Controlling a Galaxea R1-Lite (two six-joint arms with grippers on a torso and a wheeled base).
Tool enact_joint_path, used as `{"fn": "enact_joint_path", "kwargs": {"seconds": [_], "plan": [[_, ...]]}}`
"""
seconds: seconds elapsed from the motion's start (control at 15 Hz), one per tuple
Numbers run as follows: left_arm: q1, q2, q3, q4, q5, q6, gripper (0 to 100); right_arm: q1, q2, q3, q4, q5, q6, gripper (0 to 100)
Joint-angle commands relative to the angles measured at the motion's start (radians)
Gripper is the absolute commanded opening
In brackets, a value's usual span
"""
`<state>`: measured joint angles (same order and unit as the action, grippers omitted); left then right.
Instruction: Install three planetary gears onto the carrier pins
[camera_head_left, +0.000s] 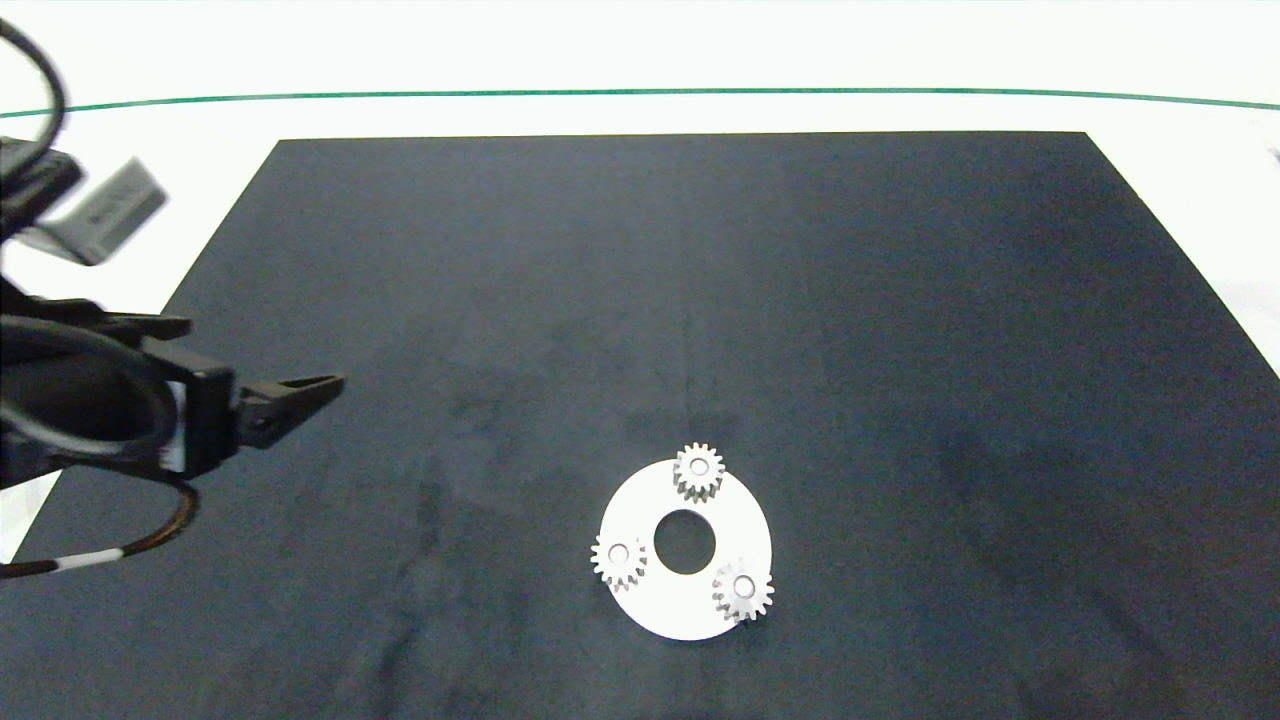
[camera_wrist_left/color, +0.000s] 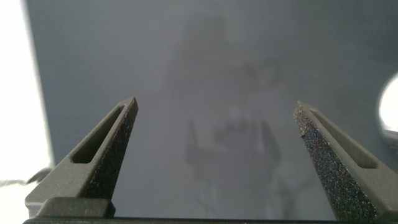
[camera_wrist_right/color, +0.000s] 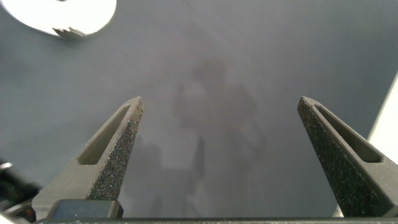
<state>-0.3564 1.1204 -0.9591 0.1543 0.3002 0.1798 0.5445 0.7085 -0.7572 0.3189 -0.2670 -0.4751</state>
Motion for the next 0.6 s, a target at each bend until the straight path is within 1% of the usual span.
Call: {"fn": "enact_joint_path", "kwargs": {"seconds": [0.07,0.13,0.27,0.33,0.4,0.47,0.53,0.6], "plan": [[0.135,-0.337,0.189,-0.001,0.004,0.007,100,-0.333,-0.100,0.088,-0.006,-0.001,-0.002,100],[0.135,-0.426,0.250,-0.001,0.004,0.009,100,-0.419,-0.155,0.138,-0.037,0.000,-0.002,100],[0.151,-0.559,0.342,-0.001,0.011,0.015,100,-0.521,-0.250,0.231,-0.110,-0.001,-0.002,100],[0.183,-0.660,0.416,-0.001,0.017,0.023,100,-0.617,-0.339,0.309,-0.169,0.002,0.001,100],[0.194,-0.734,0.467,0.001,0.017,0.030,100,-0.686,-0.397,0.357,-0.201,0.003,0.006,100],[0.192,-0.771,0.491,0.001,0.016,0.038,100,-0.713,-0.423,0.378,-0.212,0.005,0.013,100],[0.200,-0.858,0.568,0.001,0.017,0.089,100,-0.755,-0.494,0.423,-0.239,0.005,0.039,100],[0.241,-0.913,0.602,0.002,0.019,0.107,100,-0.752,-0.534,0.432,-0.241,0.005,0.058,100]]}}
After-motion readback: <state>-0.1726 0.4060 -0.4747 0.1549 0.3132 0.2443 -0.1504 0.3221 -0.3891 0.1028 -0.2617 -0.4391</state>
